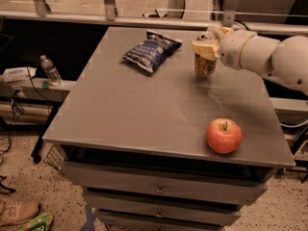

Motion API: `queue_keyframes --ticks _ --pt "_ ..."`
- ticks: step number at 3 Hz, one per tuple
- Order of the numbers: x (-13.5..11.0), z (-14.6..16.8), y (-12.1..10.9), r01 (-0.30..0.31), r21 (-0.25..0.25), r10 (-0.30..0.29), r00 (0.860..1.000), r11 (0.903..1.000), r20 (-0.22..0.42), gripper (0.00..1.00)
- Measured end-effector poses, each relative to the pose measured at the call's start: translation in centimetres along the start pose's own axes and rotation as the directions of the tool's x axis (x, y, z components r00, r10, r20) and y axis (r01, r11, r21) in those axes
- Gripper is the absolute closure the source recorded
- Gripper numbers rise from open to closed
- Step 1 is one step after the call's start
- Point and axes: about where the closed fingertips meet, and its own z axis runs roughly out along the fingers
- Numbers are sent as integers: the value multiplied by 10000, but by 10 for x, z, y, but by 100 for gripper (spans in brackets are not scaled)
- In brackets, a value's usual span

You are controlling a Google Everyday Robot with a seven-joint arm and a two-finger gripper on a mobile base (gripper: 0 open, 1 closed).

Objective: Place orange can upright

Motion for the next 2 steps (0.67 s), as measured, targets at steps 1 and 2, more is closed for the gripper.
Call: queue_keyframes --ticks 1,2 --pt "7 2 -2 -266 -175 267 9996 9995 83 100" --pt "13 2 -5 -538 -256 544 9983 9982 221 100"
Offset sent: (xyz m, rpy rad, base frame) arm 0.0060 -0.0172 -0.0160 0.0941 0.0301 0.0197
